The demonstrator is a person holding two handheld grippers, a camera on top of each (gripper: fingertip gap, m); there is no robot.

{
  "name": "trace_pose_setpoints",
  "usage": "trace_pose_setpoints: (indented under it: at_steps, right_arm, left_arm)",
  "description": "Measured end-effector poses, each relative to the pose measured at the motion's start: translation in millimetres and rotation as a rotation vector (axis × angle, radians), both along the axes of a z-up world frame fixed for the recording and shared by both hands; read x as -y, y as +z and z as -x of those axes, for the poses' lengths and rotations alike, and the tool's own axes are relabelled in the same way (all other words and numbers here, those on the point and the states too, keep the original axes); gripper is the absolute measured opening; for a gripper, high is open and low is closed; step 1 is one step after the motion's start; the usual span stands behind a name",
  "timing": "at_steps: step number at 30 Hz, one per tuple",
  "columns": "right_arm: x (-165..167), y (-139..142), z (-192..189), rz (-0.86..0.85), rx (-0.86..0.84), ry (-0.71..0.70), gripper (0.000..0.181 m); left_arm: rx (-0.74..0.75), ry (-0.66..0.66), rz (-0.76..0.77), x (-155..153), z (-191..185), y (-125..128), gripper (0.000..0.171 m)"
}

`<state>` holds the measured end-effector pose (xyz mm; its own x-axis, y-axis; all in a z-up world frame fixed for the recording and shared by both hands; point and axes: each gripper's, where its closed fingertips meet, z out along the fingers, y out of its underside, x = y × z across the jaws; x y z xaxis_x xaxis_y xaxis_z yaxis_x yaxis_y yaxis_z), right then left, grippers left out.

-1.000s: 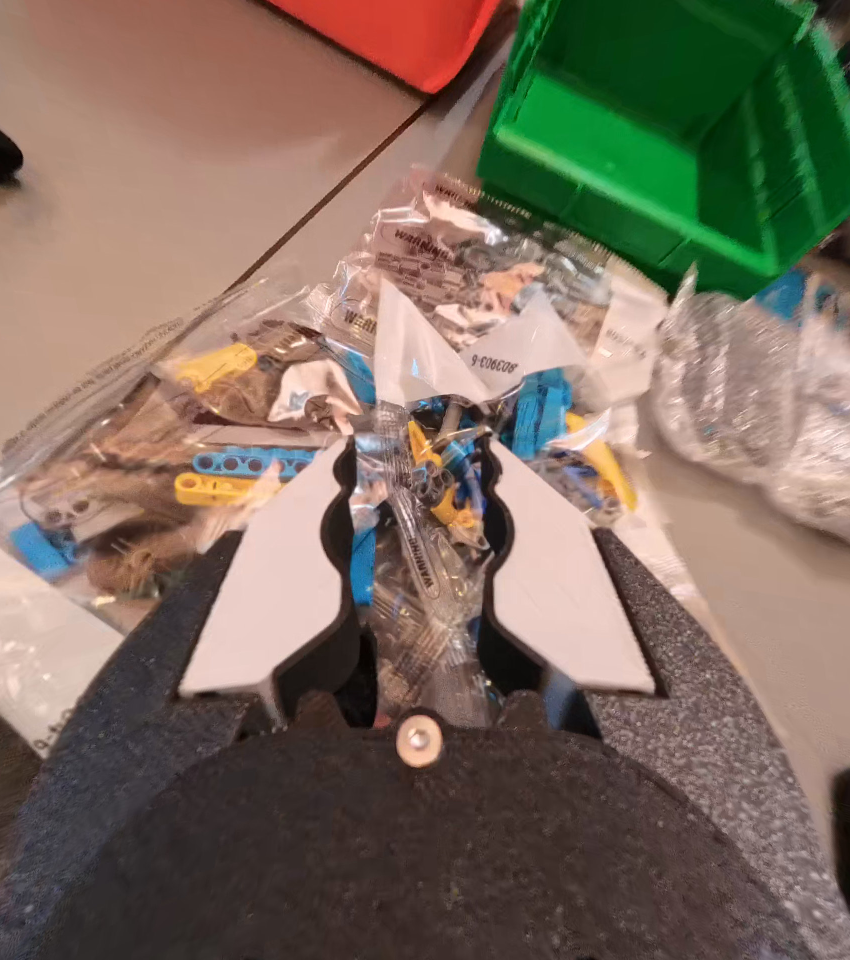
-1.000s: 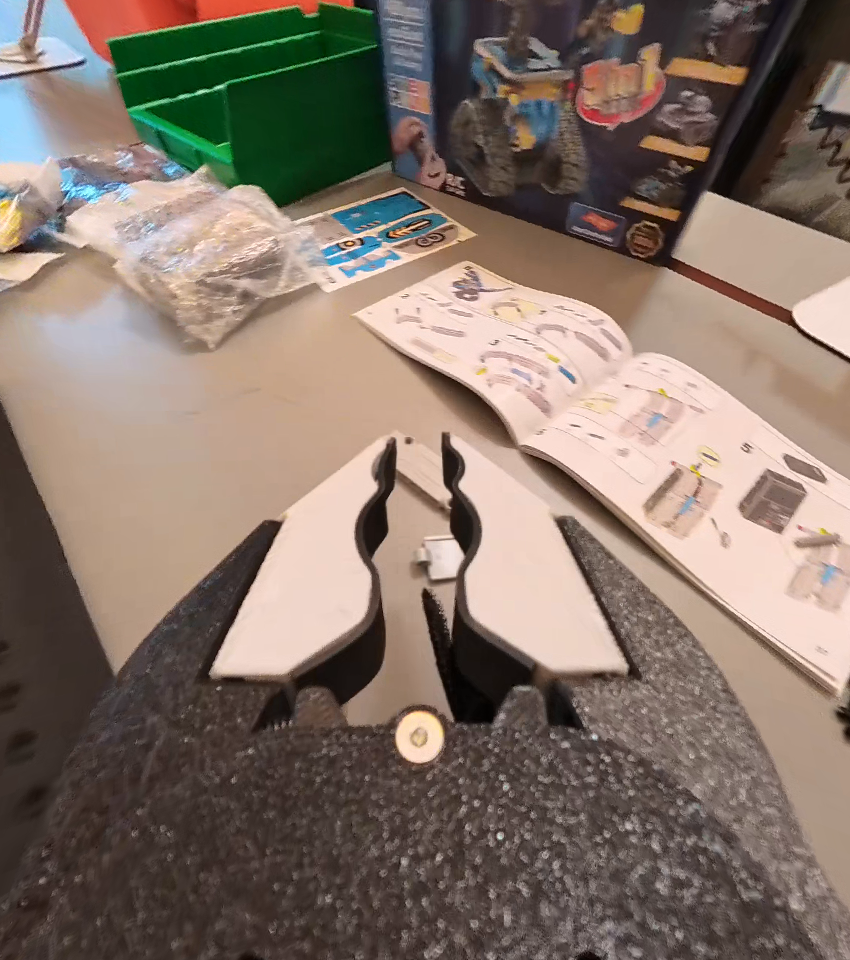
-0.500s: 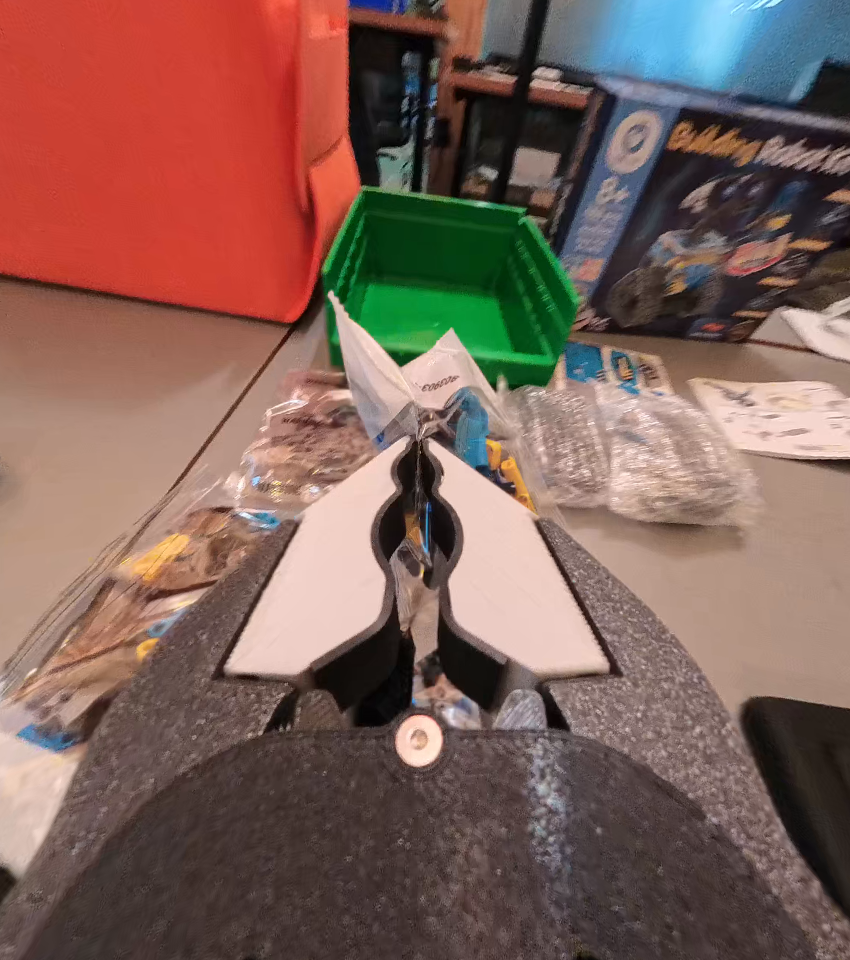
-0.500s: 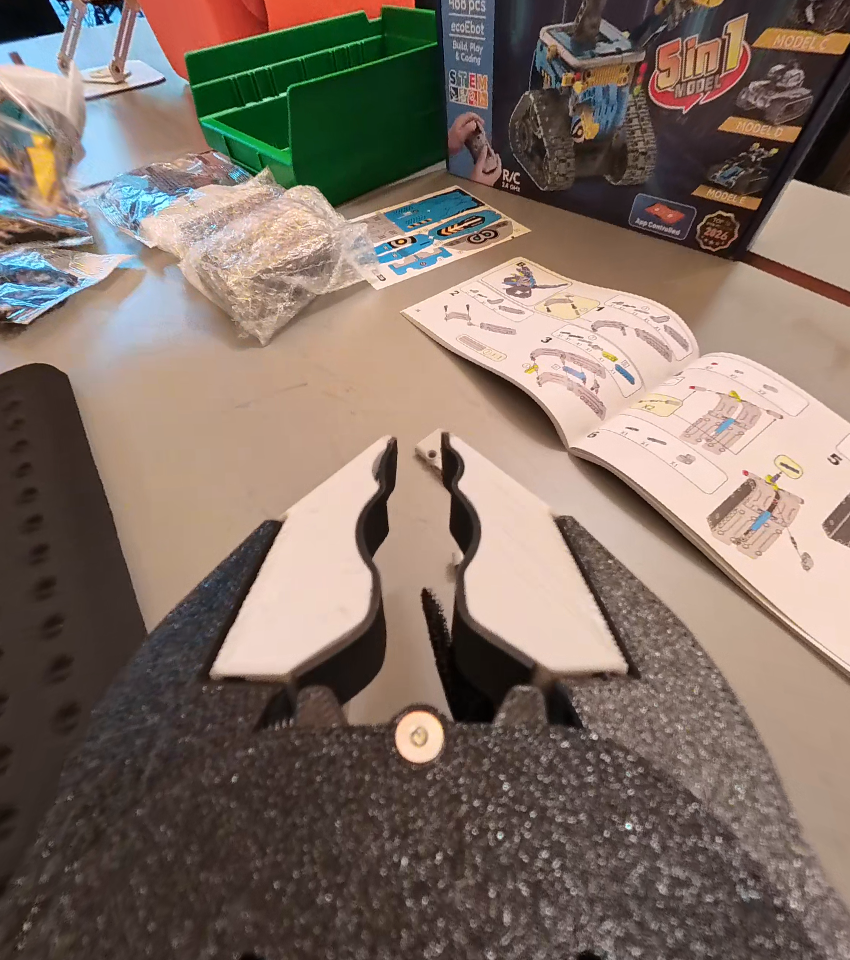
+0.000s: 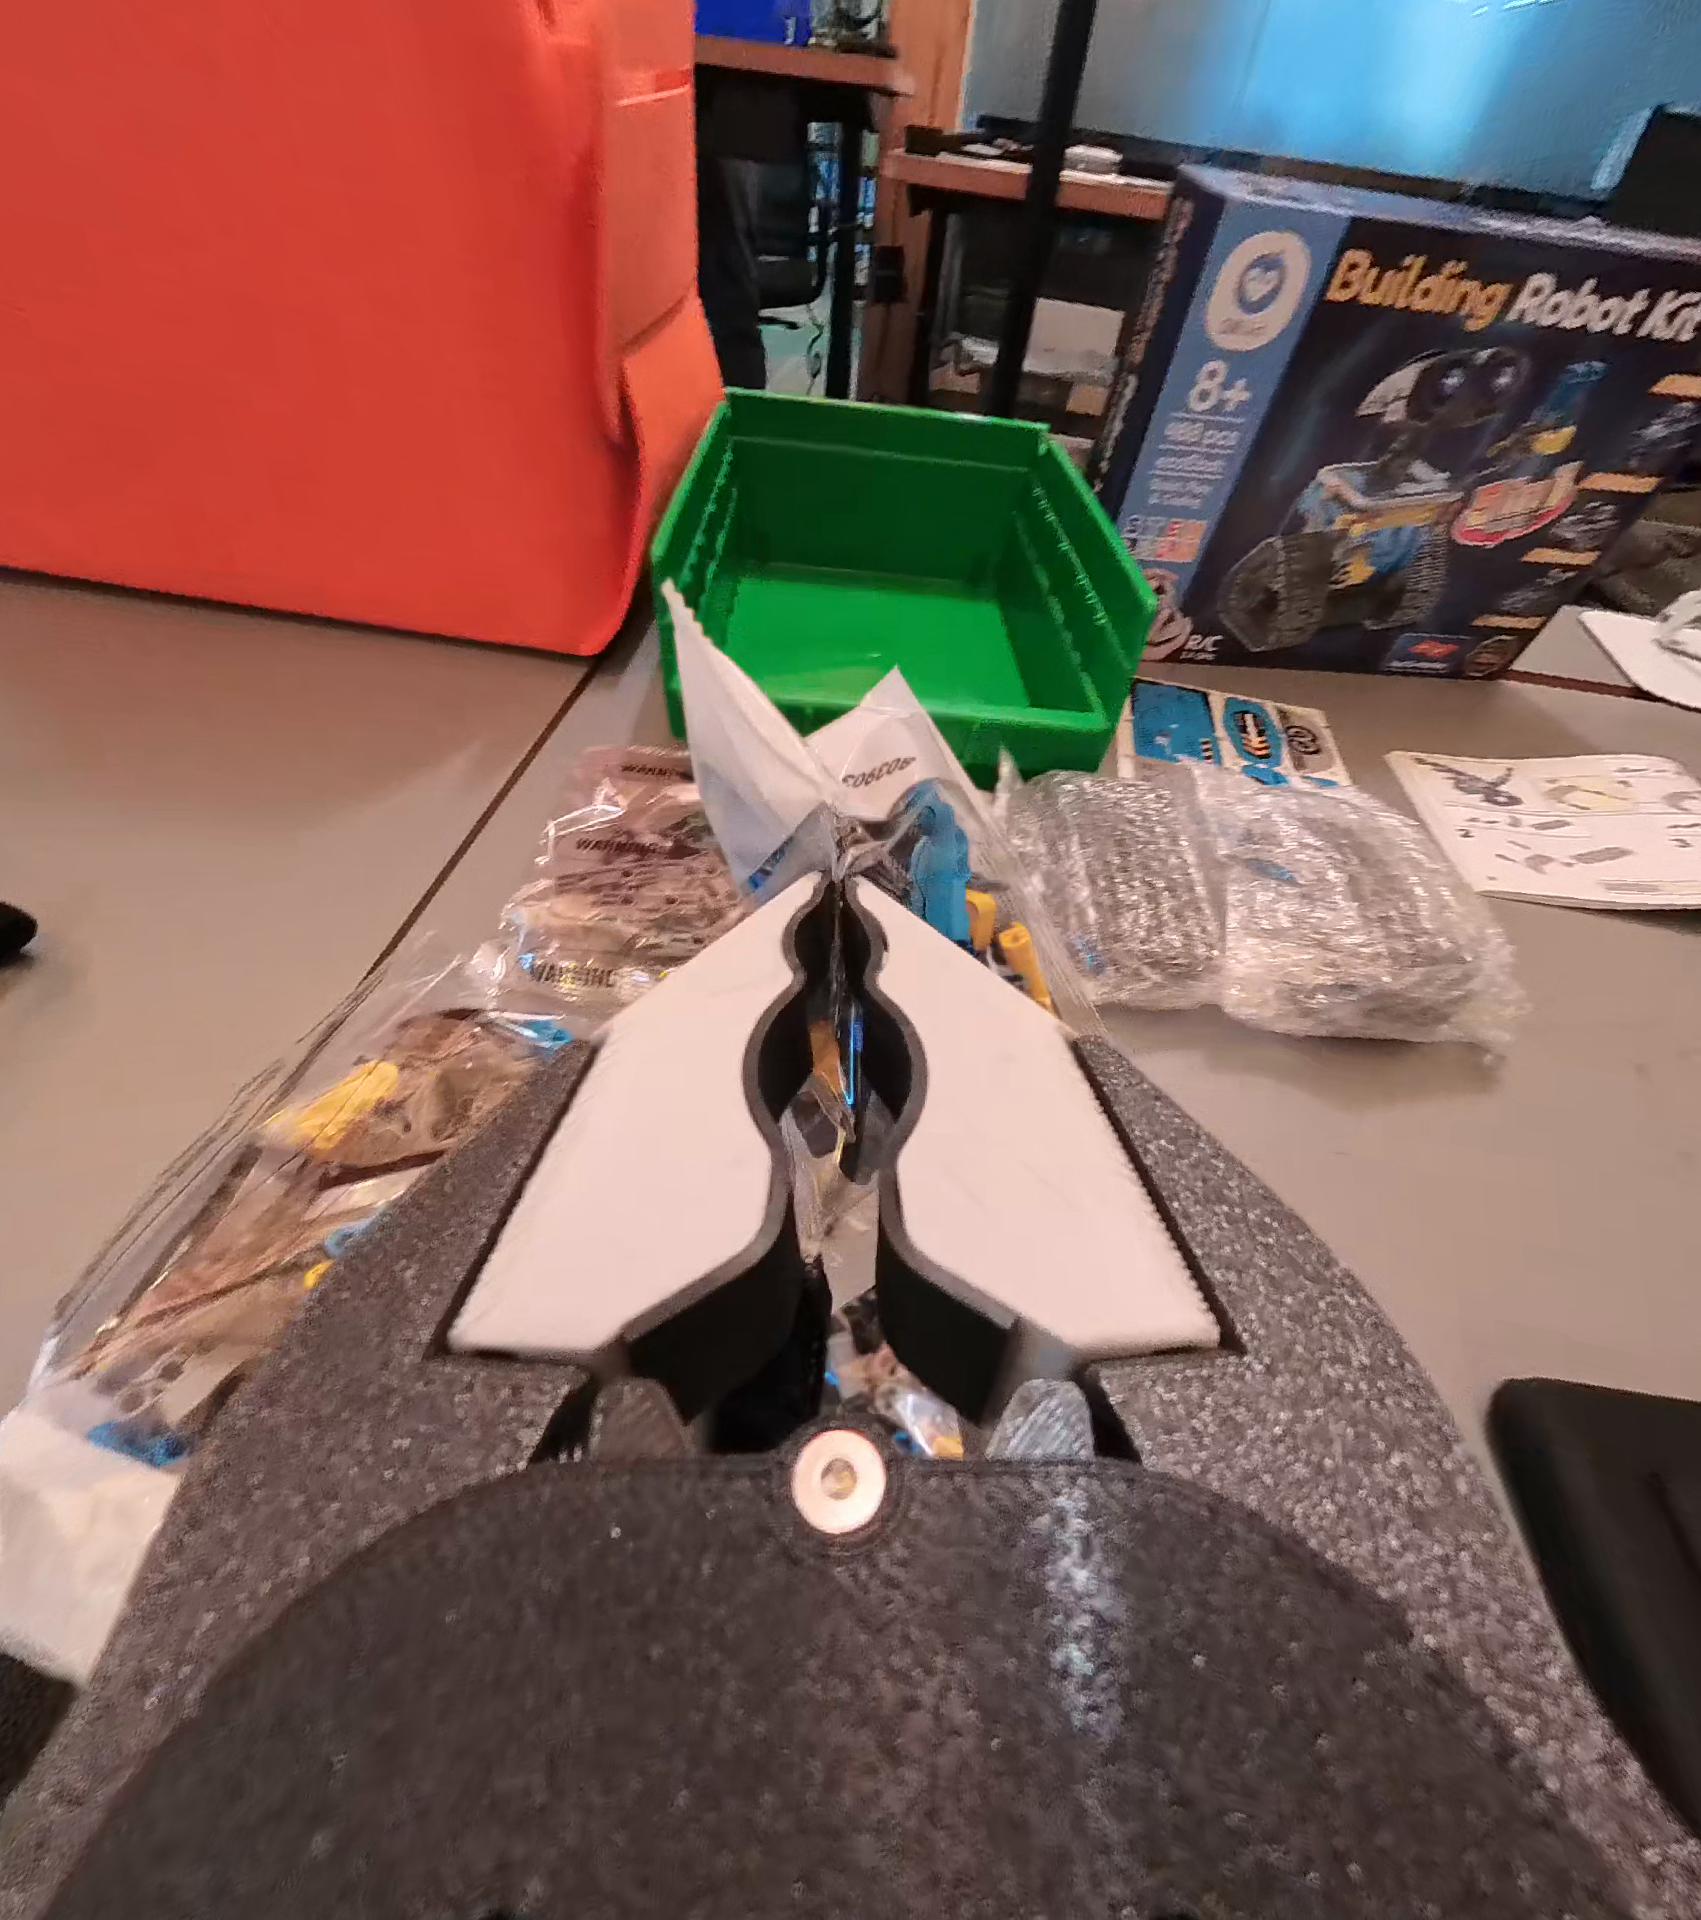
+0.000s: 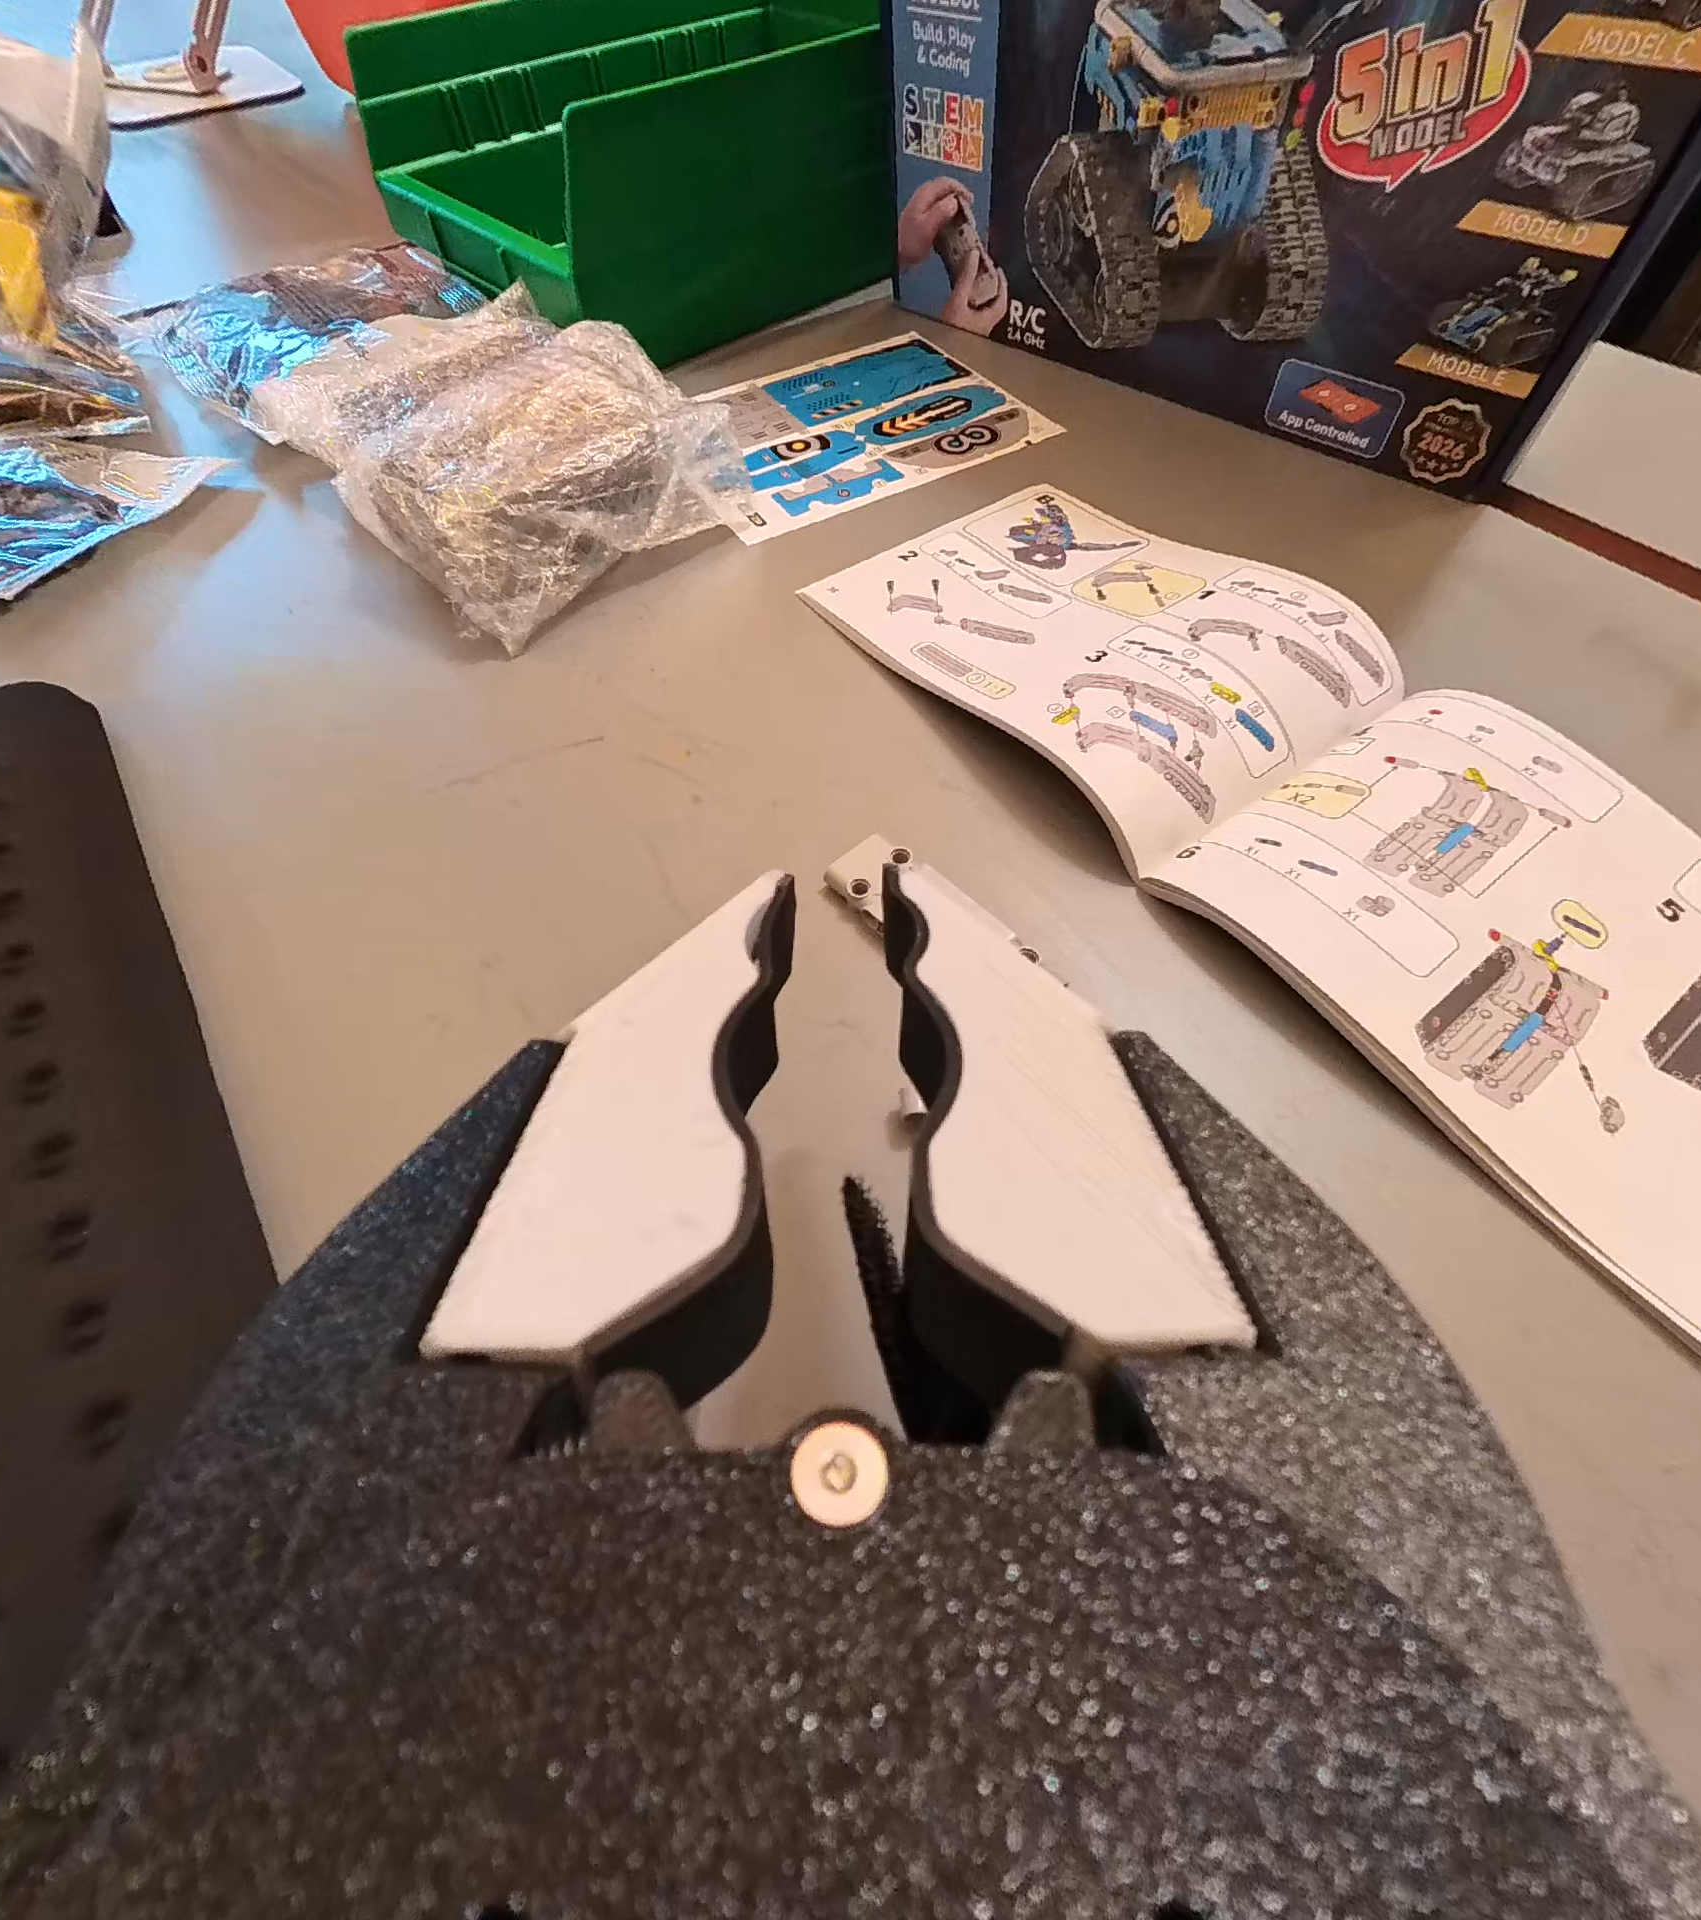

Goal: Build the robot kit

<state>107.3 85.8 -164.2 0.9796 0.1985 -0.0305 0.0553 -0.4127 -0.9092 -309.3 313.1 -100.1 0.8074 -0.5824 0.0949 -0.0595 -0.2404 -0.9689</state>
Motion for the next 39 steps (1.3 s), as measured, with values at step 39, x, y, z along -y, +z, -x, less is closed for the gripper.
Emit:
trace_pose_setpoints:
  at_steps: [39]
  right_arm:
    - [12.3,68.8,168.2,-0.140,-0.878,0.459,0.030]
  left_arm:
    - [0.240,-1.127,0.010,214.3,-187.7,31.2,0.000]
